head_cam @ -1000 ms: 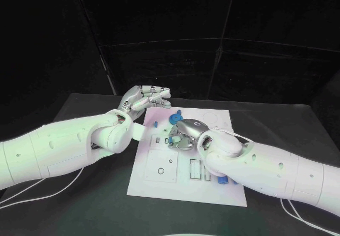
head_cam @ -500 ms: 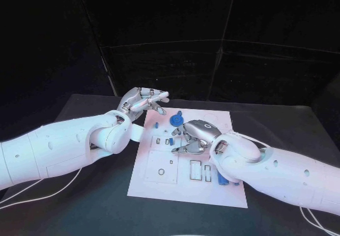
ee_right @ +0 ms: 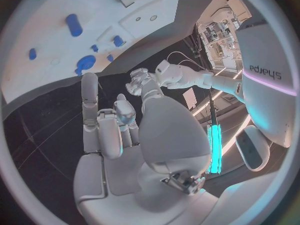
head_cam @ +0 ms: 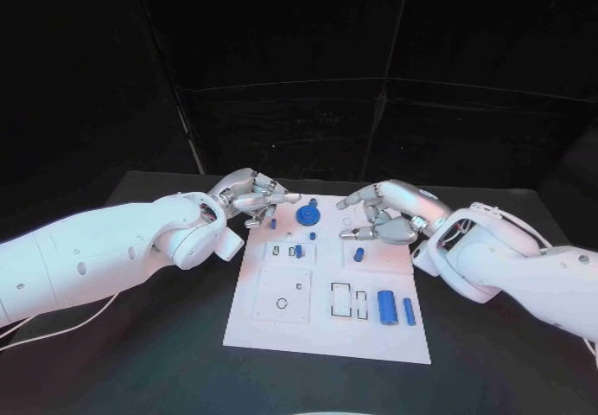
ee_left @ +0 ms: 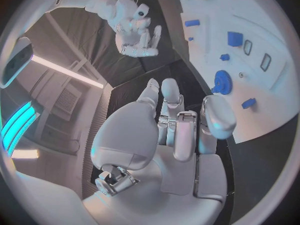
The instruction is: Assemble the parts on the task board
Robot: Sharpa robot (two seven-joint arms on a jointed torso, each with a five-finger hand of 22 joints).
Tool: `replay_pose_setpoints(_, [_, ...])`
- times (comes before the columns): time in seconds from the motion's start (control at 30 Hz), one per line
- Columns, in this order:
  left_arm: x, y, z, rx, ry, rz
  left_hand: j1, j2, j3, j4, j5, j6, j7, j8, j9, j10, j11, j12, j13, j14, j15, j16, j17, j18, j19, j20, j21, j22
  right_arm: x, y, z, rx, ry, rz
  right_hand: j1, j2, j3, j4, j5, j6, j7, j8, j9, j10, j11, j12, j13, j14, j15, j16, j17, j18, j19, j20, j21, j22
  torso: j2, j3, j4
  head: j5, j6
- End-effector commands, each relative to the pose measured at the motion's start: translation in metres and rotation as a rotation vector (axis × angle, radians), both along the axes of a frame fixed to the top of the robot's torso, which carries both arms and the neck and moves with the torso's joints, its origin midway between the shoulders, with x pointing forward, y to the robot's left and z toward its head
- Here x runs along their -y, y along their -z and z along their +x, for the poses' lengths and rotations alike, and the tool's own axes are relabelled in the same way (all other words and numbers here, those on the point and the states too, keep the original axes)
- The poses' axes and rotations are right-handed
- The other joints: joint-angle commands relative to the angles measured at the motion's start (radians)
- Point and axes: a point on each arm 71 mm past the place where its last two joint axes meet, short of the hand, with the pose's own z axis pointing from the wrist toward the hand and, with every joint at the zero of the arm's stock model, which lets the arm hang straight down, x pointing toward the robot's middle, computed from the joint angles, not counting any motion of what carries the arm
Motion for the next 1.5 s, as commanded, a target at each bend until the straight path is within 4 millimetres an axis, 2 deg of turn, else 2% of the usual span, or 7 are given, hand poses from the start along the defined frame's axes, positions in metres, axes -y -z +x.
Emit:
replay_pose_setpoints(0.03, [0.000,0.010,-0.004,-0.113,0.071,0.311,-0.031,0.006,-0.017,0.034,0.004,-0.006,-0.002,0.038,0.031,-0.003,-0.009,0.224,0.239,0.098,-0.003,0.027,0.222,-0.016,0.019,-0.006,0.050,0.075,0.018,-0.010,0.011,-0.071,0.050,0.113,0.010,0.001,-0.006,0.001,0.006,0.000,-0.003,0.005,0.001,0.005,-0.005,0.003,-0.001,0.033,0.002,0.003,0.001,0.015,0.000,-0.002,-0.005,-0.001,-0.013,0.0018,-0.0014,0.004,-0.004])
replay_pose_setpoints(0.07, [0.000,0.010,-0.004,-0.137,0.072,0.345,-0.041,0.007,-0.025,0.048,0.003,-0.018,0.002,0.058,0.048,-0.025,-0.011,0.282,0.298,0.098,-0.005,0.031,0.229,-0.019,0.021,-0.005,0.063,0.093,0.023,-0.012,0.015,-0.073,0.069,0.119,0.011,0.001,-0.006,0.001,0.007,-0.001,-0.003,0.005,0.001,0.004,-0.005,0.002,-0.002,0.033,0.002,0.002,-0.001,0.015,0.000,-0.003,-0.005,-0.001,-0.013,0.0021,-0.0023,0.005,-0.003])
replay_pose_setpoints(0.13, [0.000,0.010,-0.003,-0.170,0.073,0.406,-0.047,0.028,-0.020,0.061,0.002,-0.022,-0.004,0.073,0.060,-0.022,-0.004,0.314,0.338,0.099,-0.007,0.035,0.236,-0.018,0.023,-0.006,0.063,0.094,0.031,-0.016,0.022,-0.074,0.096,0.129,0.012,0.003,-0.007,0.001,0.009,-0.003,-0.003,0.005,0.001,0.004,-0.005,0.002,-0.003,0.033,0.001,0.002,0.000,0.015,0.001,-0.003,-0.005,-0.001,-0.017,0.0037,-0.0036,0.007,-0.006])
replay_pose_setpoints(0.43, [0.014,0.002,0.008,-0.225,0.096,0.662,-0.063,0.051,-0.025,0.096,0.001,-0.082,0.001,0.126,0.106,-0.082,0.000,0.302,0.319,0.097,-0.007,0.032,0.230,-0.007,0.034,-0.008,0.004,0.017,0.042,-0.021,0.040,-0.081,0.152,0.143,0.018,0.011,-0.010,0.001,0.015,-0.003,-0.004,0.009,0.001,0.007,-0.006,0.003,-0.003,0.034,0.000,0.001,-0.001,0.015,0.003,-0.004,-0.005,-0.002,-0.027,0.0113,0.0006,0.009,-0.018])
replay_pose_setpoints(0.67, [0.029,0.007,0.015,-0.241,0.112,0.789,-0.084,0.050,-0.038,0.120,0.000,-0.093,-0.002,0.154,0.127,-0.070,-0.002,0.328,0.351,0.105,-0.009,0.049,0.263,-0.014,0.060,-0.010,0.019,0.051,0.043,-0.020,0.046,-0.089,0.168,0.138,0.020,0.014,-0.012,0.003,0.020,-0.003,-0.005,0.011,0.001,0.002,-0.006,-0.001,-0.011,0.032,0.000,-0.003,-0.009,0.015,0.004,-0.005,-0.006,-0.003,-0.026,0.0099,-0.0010,0.011,-0.017])
replay_pose_setpoints(0.97, [0.046,0.012,0.021,-0.257,0.141,0.856,-0.138,0.024,-0.114,0.180,-0.002,-0.097,-0.019,0.238,0.195,-0.057,-0.020,0.351,0.383,0.105,-0.022,0.049,0.263,-0.020,0.080,-0.022,0.028,0.079,0.046,-0.019,0.050,-0.099,0.185,0.137,0.018,0.016,-0.016,0.005,0.021,-0.006,-0.004,0.012,0.000,-0.001,-0.006,-0.004,-0.014,0.031,0.000,-0.005,-0.012,0.014,0.004,-0.005,-0.008,-0.004,-0.024,0.0092,-0.0011,0.009,-0.020])
replay_pose_setpoints(1.5, [0.059,0.019,0.028,-0.281,0.178,0.916,-0.146,0.021,-0.151,0.207,-0.003,-0.119,-0.024,0.270,0.230,-0.054,-0.022,0.357,0.393,0.105,-0.026,0.049,0.263,-0.023,0.087,-0.028,0.033,0.092,0.041,-0.017,0.053,-0.107,0.183,0.134,0.017,0.018,-0.019,0.008,0.024,-0.008,-0.004,0.012,0.000,0.000,-0.006,-0.003,-0.014,0.031,0.000,-0.005,-0.011,0.014,0.003,-0.005,-0.009,-0.004,-0.023,0.0089,0.0001,0.008,-0.029])
